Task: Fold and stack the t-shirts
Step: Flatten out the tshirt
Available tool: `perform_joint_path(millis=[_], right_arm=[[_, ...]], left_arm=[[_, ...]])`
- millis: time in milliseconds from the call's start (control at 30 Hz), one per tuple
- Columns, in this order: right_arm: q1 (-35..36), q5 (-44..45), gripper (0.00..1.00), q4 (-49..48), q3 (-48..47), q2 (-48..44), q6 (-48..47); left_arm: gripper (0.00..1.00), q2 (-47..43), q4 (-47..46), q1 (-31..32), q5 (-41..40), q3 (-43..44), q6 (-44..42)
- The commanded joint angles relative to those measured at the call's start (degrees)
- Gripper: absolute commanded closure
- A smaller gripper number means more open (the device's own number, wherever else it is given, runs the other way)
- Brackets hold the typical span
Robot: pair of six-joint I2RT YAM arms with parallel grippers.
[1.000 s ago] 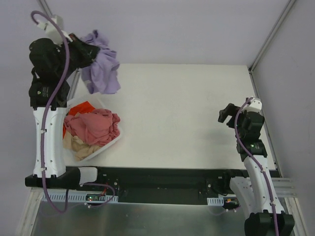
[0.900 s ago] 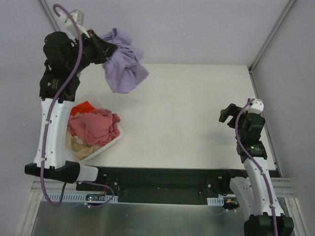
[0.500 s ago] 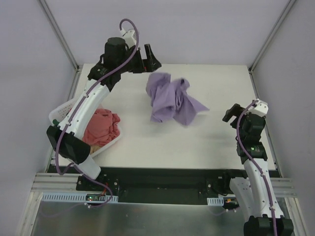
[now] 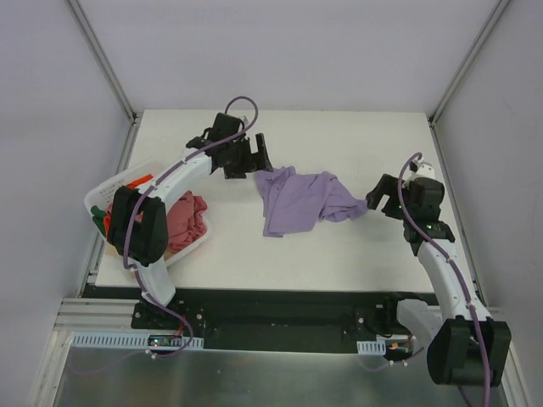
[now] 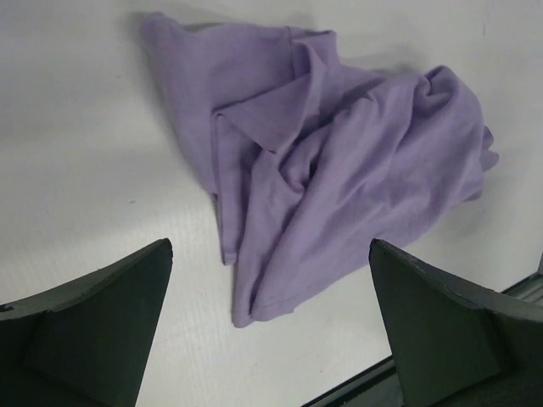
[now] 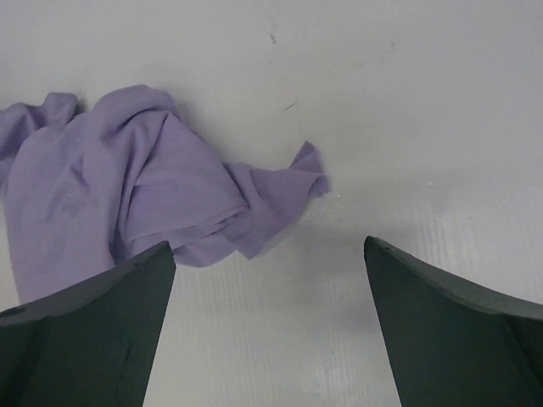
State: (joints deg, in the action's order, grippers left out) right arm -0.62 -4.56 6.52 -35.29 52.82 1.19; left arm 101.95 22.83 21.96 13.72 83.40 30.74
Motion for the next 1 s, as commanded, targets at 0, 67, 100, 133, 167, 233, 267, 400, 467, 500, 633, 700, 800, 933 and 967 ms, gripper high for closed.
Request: perform_joint_path(millis=[0,67,100,133,167,233,267,400,467,500,633,700,800,933,967], right_arm=[[2.28,-9.41,0.04,-0.64,-4.52,4.91,-0.75],[5.53,-10.12,0.04,-0.64,-6.01,7.81,-2.23],[7.2,-10.29,0.04,-0.64,-6.89,9.13,-2.33],[9.65,-10.12,0.04,-0.55,-7.68,10.71,-2.25],[12.11,-9.6,0.04,-0.63,-8.56,11.86,-2.25],[19.57,-8.37,0.04,-0.81,-9.97,14.76,-3.91],[23.26,-6.97,0.04,-1.51,-10.58,16.34,-5.31],[36.46,-4.5,0.04,-4.32,-14.09,24.5,-6.03],[40.77,-2.92,0.02,-4.07,-18.04,30.39,-4.01],[42.35,-1.43,0.01,-3.37,-20.06,32.68,-3.39],[49.04,7.34,0.05,-2.48,-27.54,41.12,0.11],[50.8,12.18,0.06,-1.08,-30.26,44.02,0.74],[51.86,17.2,0.13,3.05,-33.78,48.24,2.41],[53.35,20.11,0.28,4.9,-35.55,51.33,1.97],[53.53,20.46,0.32,5.25,-35.55,51.77,1.8]], left_arm=[[0.01,-1.75,-4.1,3.09,2.28,-2.96,1.6],[0.01,-1.49,-4.9,3.79,1.93,-4.46,1.69],[0.01,-1.06,-5.33,3.8,1.84,-4.82,1.78],[0.01,-0.44,-5.51,3.71,1.32,-4.56,1.6],[0.01,0.52,-5.52,3.62,1.23,-4.04,1.51],[0.01,1.58,-5.52,2.92,2.54,-3.42,2.04],[0.01,1.84,-5.86,2.66,2.46,-3.5,2.65],[0.01,2.81,-7.18,0.9,1.05,-4.73,3.71],[0.01,3.51,-7.27,-0.5,1.93,-5.17,4.58],[0.01,3.78,-7.36,-1.12,1.84,-5.61,5.2],[0.01,4.04,-8.15,-2.88,0.17,-7.45,6.17],[0.01,3.96,-8.41,-3.67,0.52,-8.24,6.43],[0.01,3.87,-8.59,-4.64,-0.18,-9.47,6.87],[0.01,4.22,-8.94,-5.17,0.52,-9.66,6.17],[0.01,4.31,-8.94,-5.17,0.52,-9.65,6.26]])
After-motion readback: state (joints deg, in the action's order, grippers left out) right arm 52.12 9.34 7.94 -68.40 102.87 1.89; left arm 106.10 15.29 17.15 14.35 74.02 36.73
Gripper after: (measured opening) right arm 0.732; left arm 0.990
